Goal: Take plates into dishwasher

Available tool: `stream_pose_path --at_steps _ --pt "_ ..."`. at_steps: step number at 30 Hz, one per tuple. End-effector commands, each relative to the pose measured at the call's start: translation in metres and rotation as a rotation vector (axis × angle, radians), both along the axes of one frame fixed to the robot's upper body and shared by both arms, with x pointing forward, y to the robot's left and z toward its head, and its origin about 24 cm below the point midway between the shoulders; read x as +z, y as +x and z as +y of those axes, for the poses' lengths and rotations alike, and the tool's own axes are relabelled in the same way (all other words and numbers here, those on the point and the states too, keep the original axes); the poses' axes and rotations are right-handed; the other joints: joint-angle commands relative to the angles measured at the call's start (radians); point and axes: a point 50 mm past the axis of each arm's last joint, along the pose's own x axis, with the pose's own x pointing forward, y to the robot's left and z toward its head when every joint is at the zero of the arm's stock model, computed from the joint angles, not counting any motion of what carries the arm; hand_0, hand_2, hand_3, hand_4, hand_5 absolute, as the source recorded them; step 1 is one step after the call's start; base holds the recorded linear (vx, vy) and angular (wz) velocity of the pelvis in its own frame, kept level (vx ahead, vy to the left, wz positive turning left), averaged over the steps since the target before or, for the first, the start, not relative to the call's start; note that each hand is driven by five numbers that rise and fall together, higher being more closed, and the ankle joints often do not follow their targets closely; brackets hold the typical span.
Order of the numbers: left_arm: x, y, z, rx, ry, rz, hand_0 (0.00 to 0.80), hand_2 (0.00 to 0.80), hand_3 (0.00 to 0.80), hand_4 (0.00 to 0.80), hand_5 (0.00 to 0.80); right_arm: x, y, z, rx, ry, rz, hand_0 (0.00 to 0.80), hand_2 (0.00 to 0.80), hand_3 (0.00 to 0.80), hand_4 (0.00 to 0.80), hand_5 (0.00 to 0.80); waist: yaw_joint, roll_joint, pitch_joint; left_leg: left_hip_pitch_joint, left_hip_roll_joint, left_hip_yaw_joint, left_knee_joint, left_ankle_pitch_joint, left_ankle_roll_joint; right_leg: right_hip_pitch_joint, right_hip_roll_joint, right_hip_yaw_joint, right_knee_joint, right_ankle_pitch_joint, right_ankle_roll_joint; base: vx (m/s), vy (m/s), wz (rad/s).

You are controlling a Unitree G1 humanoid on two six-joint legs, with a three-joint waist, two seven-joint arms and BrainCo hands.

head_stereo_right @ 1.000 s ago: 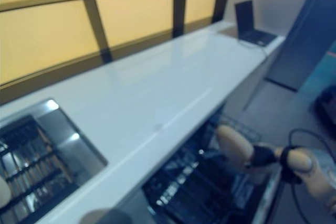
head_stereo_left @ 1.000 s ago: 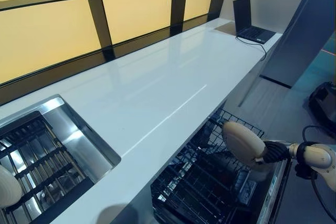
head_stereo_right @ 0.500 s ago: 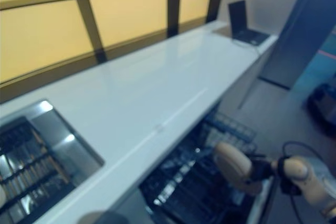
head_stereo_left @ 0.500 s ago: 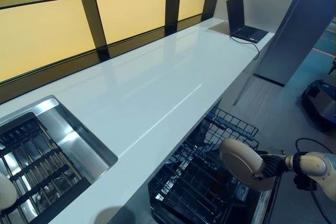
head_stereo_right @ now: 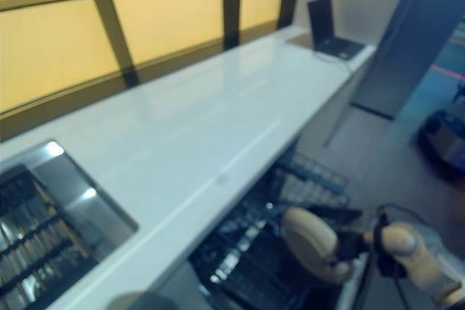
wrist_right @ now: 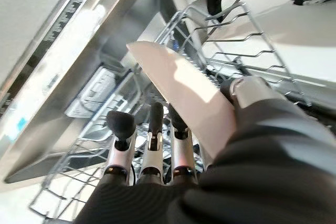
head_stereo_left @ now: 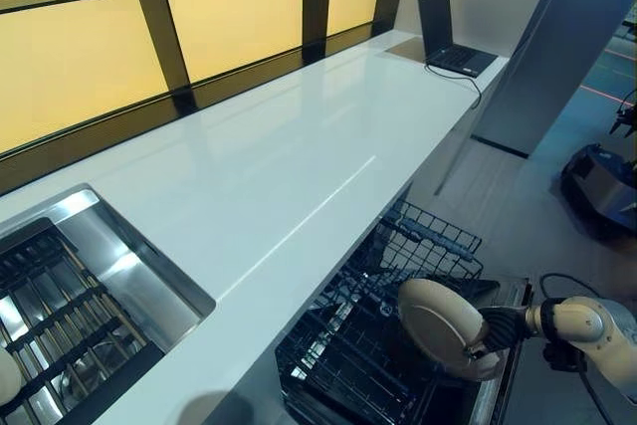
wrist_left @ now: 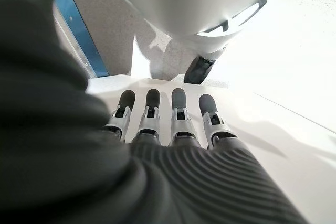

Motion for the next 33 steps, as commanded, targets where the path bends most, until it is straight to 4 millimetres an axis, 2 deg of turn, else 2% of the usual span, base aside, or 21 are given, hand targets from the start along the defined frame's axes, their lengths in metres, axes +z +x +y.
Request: stream_pose_path --at_steps 1,10,18,33 --pt "0.022 0.043 0.024 -0.042 0.086 -0.093 0.0 0.0 0.0 0.0 0.0 0.02 0.006 0.035 0.166 0.045 -0.099 0.8 0.8 0.8 0.8 0.8 -0.003 -0.044 -0.033 0.02 -0.015 0.003 -0.003 -0.034 -0.007 -0.006 0.003 -0.056 0.002 0.022 0.04 0.0 0.0 0.0" --pt "0.021 0.047 0.018 -0.072 0.083 -0.084 0.0 0.0 0.0 0.0 0.0 0.023 0.014 0.058 0.205 0.063 -0.114 0.8 0.8 0.8 0.8 0.8 0.008 -0.037 -0.03 0.023 -0.012 0.001 -0.003 -0.034 -0.007 -0.008 0.003 -0.057 0.001 0.025 0.04 -0.001 -0.001 0.0" --pt "0.021 0.049 0.013 -0.093 0.08 -0.081 0.0 0.0 0.0 0.0 0.0 0.02 0.025 0.062 0.167 0.096 -0.117 0.8 0.8 0.8 0.8 0.8 0.017 -0.028 -0.02 0.016 -0.016 -0.013 -0.003 -0.034 -0.007 -0.013 0.002 -0.061 0.001 0.026 0.04 0.0 0.0 0.0" --pt "0.023 0.059 0.002 -0.153 0.073 -0.081 0.0 0.0 0.0 0.0 0.0 -0.016 0.042 0.074 0.131 0.069 -0.066 0.8 0.8 0.8 0.8 0.8 0.041 -0.01 -0.01 0.011 -0.022 -0.038 -0.003 -0.037 -0.007 -0.017 -0.004 -0.083 0.009 0.017 0.035 0.001 -0.002 0.01"
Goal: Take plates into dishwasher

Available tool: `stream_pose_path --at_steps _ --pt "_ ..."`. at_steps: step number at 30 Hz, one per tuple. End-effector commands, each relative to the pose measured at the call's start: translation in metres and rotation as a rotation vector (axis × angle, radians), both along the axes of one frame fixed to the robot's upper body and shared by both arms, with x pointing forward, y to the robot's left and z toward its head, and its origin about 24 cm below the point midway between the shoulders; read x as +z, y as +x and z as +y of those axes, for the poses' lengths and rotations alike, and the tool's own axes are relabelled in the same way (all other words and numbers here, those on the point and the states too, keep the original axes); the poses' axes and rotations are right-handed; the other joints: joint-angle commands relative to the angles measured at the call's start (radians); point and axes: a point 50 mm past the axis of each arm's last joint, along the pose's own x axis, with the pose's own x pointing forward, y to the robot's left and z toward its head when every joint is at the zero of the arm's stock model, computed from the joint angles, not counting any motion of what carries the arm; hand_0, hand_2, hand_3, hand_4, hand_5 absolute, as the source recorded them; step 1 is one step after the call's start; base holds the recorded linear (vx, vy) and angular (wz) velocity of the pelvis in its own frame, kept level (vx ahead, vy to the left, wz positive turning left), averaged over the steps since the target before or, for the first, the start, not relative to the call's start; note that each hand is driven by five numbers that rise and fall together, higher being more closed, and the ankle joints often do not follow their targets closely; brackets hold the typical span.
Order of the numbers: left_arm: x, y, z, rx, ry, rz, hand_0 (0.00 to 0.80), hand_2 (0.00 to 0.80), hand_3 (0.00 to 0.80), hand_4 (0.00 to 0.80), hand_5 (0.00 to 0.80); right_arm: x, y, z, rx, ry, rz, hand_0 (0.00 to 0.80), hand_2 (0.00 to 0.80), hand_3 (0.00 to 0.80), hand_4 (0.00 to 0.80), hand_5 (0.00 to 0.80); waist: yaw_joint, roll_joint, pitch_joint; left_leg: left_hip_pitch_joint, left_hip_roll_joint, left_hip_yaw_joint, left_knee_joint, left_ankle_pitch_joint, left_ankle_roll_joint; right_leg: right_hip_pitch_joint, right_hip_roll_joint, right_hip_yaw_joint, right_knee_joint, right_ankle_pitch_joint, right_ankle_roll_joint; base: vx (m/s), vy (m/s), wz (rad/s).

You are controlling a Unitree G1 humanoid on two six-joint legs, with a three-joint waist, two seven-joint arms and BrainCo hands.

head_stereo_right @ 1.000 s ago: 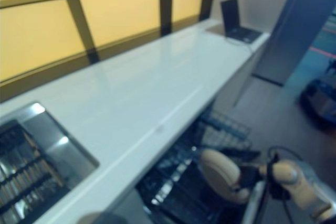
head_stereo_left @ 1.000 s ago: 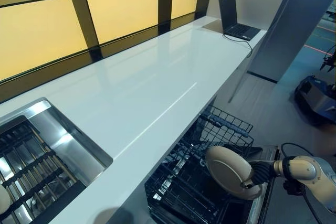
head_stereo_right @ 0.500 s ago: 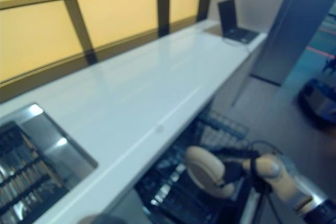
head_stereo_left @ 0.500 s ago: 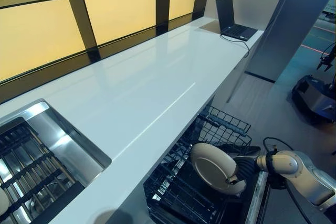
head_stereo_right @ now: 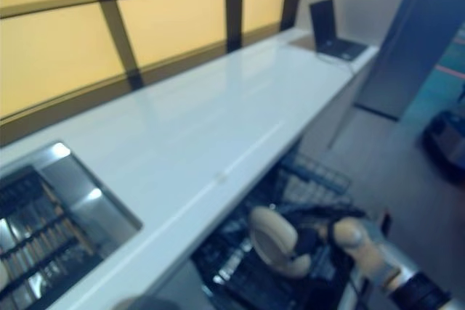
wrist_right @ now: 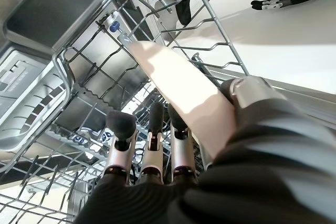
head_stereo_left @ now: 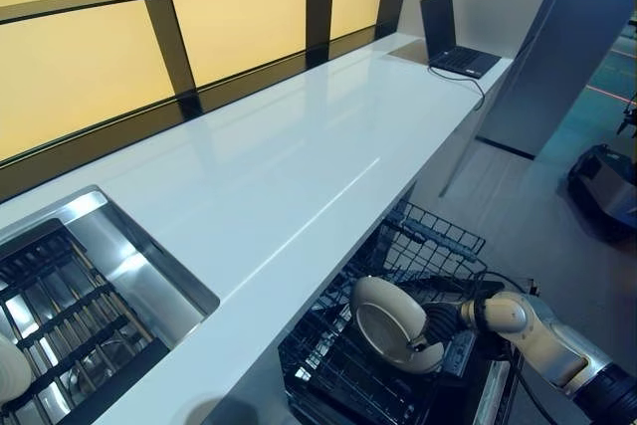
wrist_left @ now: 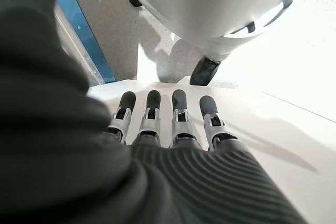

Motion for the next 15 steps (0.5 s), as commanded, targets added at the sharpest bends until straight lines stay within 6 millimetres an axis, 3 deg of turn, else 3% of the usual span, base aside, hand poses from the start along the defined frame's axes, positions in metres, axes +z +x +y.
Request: stream_pose_path --at_steps 1,8,15 --pt "0.022 0.047 0.011 -0.1 0.078 -0.088 0.0 0.0 0.0 0.0 0.0 0.013 0.014 0.015 0.05 -0.02 -0.1 0.8 0.8 0.8 0.8 0.8 0.018 -0.025 -0.01 0.003 -0.023 -0.038 -0.003 -0.039 -0.008 -0.023 -0.005 -0.085 0.01 0.011 0.037 -0.002 -0.01 0.04" --pt "0.023 0.053 0.004 -0.135 0.069 -0.092 0.0 0.0 0.0 0.0 0.0 -0.003 0.022 0.019 0.014 -0.031 -0.101 0.8 0.8 0.8 0.8 0.8 0.027 -0.015 -0.003 -0.002 -0.025 -0.047 -0.003 -0.041 -0.006 -0.029 -0.008 -0.089 0.013 0.009 0.035 -0.004 -0.003 0.04" --pt "0.025 0.06 -0.003 -0.158 0.058 -0.105 0.0 0.0 0.0 0.0 0.0 -0.014 0.032 0.01 -0.056 -0.054 -0.105 0.8 0.8 0.8 0.8 0.8 0.037 -0.002 0.008 -0.011 -0.031 -0.058 -0.003 -0.042 -0.005 -0.037 -0.013 -0.097 0.016 0.01 0.035 -0.006 0.008 0.04"
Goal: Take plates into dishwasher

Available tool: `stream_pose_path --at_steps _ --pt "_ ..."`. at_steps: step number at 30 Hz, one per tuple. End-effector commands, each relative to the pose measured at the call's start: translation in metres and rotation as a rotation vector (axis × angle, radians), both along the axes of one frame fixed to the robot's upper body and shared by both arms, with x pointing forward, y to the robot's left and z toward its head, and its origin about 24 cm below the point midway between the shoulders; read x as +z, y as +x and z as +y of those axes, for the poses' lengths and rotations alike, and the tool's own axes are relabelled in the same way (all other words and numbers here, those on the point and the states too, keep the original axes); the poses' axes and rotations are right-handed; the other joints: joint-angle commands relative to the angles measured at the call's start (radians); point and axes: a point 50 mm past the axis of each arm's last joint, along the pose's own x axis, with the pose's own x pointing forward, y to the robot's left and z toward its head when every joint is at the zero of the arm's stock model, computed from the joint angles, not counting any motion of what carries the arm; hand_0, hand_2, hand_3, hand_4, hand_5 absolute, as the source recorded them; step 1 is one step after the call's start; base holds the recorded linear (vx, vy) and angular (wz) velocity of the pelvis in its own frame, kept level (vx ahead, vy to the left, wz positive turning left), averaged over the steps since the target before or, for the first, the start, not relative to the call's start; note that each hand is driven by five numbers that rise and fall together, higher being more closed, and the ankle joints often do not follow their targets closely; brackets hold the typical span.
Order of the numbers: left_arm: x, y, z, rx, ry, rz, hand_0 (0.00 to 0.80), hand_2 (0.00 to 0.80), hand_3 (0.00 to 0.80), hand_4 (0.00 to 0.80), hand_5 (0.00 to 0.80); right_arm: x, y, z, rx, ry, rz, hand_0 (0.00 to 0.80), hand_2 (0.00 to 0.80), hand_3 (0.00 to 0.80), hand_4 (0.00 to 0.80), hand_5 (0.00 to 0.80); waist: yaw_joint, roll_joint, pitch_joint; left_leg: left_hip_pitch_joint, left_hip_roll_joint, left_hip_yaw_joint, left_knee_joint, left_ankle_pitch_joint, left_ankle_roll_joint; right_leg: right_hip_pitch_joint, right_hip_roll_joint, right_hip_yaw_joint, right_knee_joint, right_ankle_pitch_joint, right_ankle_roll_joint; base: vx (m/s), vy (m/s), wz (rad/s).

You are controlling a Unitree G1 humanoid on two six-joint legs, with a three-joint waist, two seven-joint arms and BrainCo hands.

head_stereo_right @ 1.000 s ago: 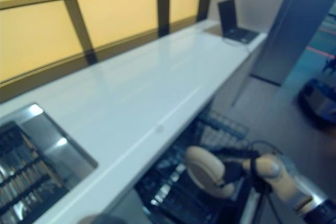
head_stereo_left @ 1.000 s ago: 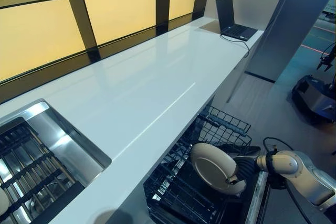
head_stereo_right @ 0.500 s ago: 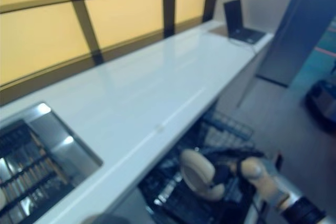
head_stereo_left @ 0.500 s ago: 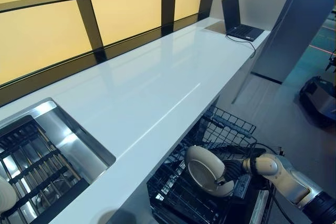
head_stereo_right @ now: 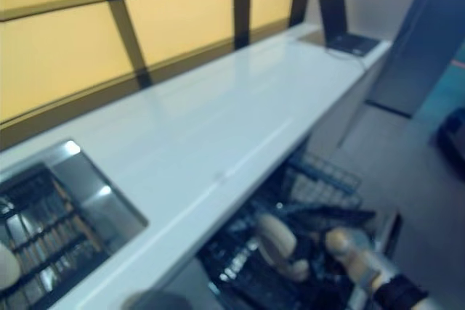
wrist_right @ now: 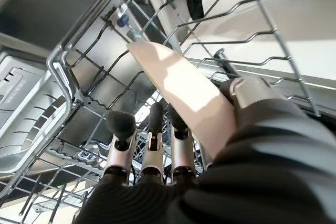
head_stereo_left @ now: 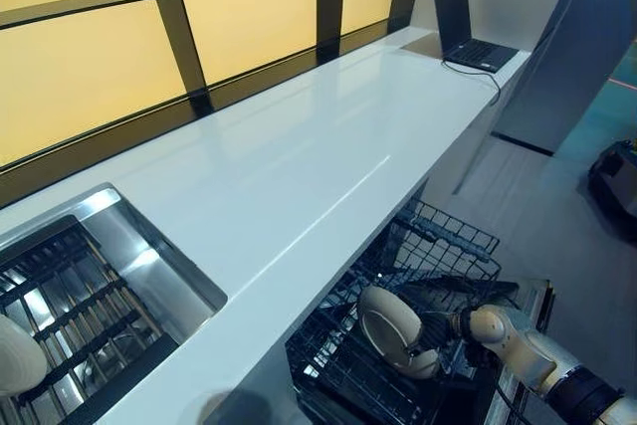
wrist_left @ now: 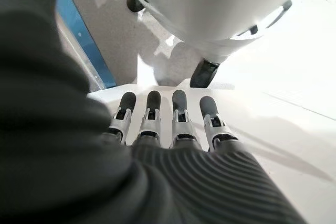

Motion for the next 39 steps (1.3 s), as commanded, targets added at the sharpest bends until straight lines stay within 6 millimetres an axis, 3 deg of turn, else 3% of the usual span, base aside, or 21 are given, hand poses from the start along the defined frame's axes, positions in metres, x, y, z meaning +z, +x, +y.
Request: stream_pose_path --at_steps 1,10,22,39 --pt "0.022 0.046 0.009 -0.077 0.07 -0.098 0.0 0.0 0.0 0.0 0.0 0.023 0.02 0.02 0.072 0.01 -0.112 0.8 0.8 0.8 0.8 0.8 0.011 -0.032 0.001 0.004 -0.029 -0.031 -0.003 -0.046 -0.008 -0.036 -0.01 -0.063 0.016 0.008 0.039 -0.008 0.015 0.04" --pt "0.022 0.046 0.008 -0.087 0.074 -0.096 0.0 0.0 0.0 0.0 0.0 0.01 0.022 0.015 0.109 -0.078 -0.102 0.8 0.8 0.8 0.8 0.8 0.029 -0.031 0.002 0.0 -0.032 -0.039 -0.003 -0.048 -0.007 -0.037 -0.015 -0.082 0.016 0.007 0.041 0.001 -0.006 0.03" --pt "0.025 0.052 0.004 -0.107 0.075 -0.11 0.0 0.0 0.0 0.0 0.0 -0.002 0.023 0.025 0.216 -0.235 -0.118 0.8 0.8 0.8 0.8 0.8 0.047 -0.03 0.013 -0.012 -0.034 -0.053 -0.003 -0.044 -0.004 -0.046 -0.019 -0.093 0.022 0.008 0.041 0.0 -0.001 0.0" --pt "0.028 0.061 -0.003 -0.123 0.072 -0.122 0.0 0.0 0.0 0.0 0.0 -0.007 0.033 0.034 0.154 -0.26 -0.155 0.8 0.8 0.8 0.8 0.8 0.063 -0.028 0.023 -0.024 -0.038 -0.069 -0.003 -0.043 0.001 -0.054 -0.02 -0.102 0.023 0.01 0.041 -0.005 -0.001 0.02"
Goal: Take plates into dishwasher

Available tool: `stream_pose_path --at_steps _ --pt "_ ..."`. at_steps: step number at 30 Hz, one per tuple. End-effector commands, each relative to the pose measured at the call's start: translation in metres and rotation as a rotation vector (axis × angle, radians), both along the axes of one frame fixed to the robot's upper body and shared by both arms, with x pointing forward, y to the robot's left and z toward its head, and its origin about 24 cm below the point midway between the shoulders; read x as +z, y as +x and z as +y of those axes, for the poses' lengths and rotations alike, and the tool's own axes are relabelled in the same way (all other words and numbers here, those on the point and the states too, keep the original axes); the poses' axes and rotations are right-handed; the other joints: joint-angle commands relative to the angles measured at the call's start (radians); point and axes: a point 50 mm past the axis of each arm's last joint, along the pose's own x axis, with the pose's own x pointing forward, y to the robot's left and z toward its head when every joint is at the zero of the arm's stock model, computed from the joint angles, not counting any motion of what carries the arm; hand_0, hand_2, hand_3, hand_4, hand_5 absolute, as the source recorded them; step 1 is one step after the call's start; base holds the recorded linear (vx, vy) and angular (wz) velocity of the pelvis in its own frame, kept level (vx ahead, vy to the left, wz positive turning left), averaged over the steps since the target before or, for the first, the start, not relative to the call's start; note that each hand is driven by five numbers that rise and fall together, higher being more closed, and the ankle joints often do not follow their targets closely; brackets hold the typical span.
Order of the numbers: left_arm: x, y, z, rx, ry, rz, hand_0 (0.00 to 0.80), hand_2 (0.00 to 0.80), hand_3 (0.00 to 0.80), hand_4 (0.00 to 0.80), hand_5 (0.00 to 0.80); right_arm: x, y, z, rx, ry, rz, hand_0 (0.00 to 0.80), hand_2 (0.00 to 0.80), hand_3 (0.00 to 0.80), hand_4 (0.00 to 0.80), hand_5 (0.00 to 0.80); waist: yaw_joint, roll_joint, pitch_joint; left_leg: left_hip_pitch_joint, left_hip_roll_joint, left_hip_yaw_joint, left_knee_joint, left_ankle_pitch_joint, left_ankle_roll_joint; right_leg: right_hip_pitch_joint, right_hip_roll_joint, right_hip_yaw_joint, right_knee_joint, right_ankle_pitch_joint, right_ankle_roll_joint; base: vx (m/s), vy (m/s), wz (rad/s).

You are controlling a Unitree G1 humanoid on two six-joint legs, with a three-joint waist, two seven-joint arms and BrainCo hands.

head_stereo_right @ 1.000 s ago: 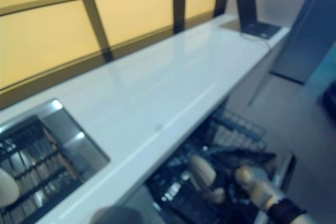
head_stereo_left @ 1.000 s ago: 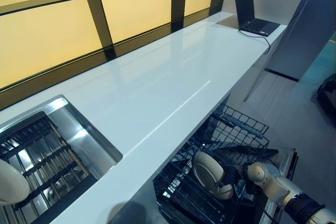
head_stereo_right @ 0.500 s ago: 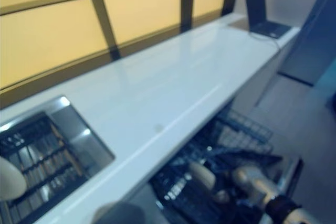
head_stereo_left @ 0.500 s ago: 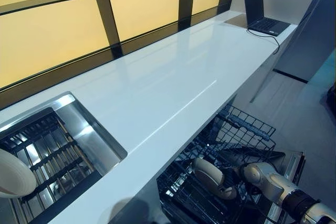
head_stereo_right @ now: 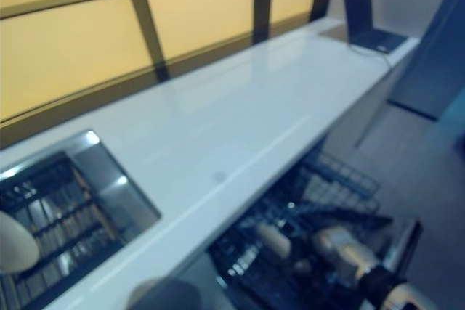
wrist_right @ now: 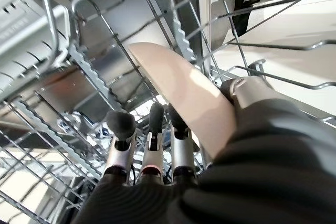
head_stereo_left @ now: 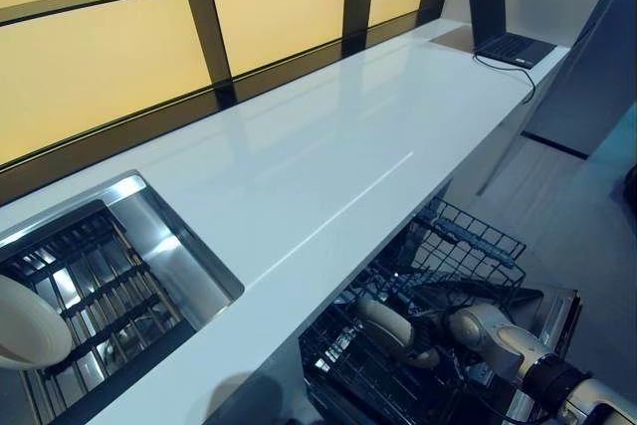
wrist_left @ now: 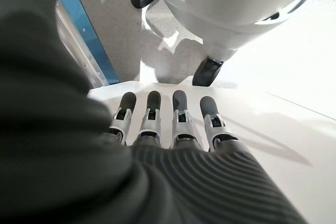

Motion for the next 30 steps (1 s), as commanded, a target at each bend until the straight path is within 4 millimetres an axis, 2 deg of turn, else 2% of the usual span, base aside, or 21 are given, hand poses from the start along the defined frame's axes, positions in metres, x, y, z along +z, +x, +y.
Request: stream_pose_path --at_steps 1,10,18,30 --pt "0.022 0.043 0.005 -0.075 0.065 -0.094 0.0 0.0 0.0 0.0 0.0 0.005 0.014 0.015 -0.008 -0.028 -0.042 0.8 0.8 0.8 0.8 0.8 0.033 -0.045 0.015 0.008 -0.037 -0.022 -0.004 -0.055 -0.001 -0.047 -0.02 -0.051 0.023 0.01 0.041 0.0 0.0 0.0" --pt "0.021 0.043 0.002 -0.082 0.059 -0.095 0.0 0.0 0.0 0.0 0.0 -0.006 0.017 0.015 -0.102 -0.01 -0.044 0.8 0.8 0.8 0.8 0.8 0.037 -0.04 0.01 0.005 -0.041 -0.029 -0.004 -0.055 0.002 -0.048 -0.022 -0.052 0.026 0.01 0.04 0.0 0.0 0.0" --pt "0.021 0.045 -0.002 -0.089 0.053 -0.098 0.0 0.0 0.0 0.0 0.0 -0.018 0.018 0.006 -0.184 -0.03 -0.025 0.8 0.8 0.8 0.8 0.8 0.042 -0.034 0.006 0.006 -0.048 -0.036 -0.004 -0.058 0.006 -0.047 -0.025 -0.053 0.022 0.014 0.04 0.0 0.0 0.0" --pt "0.021 0.046 -0.003 -0.086 0.049 -0.1 0.0 0.0 0.0 0.0 0.0 -0.033 0.013 -0.004 -0.19 -0.109 0.039 0.8 0.8 0.8 0.8 0.8 0.046 -0.031 0.001 0.005 -0.055 -0.045 -0.004 -0.059 0.01 -0.048 -0.025 -0.051 0.027 0.012 0.04 -0.005 0.007 0.03"
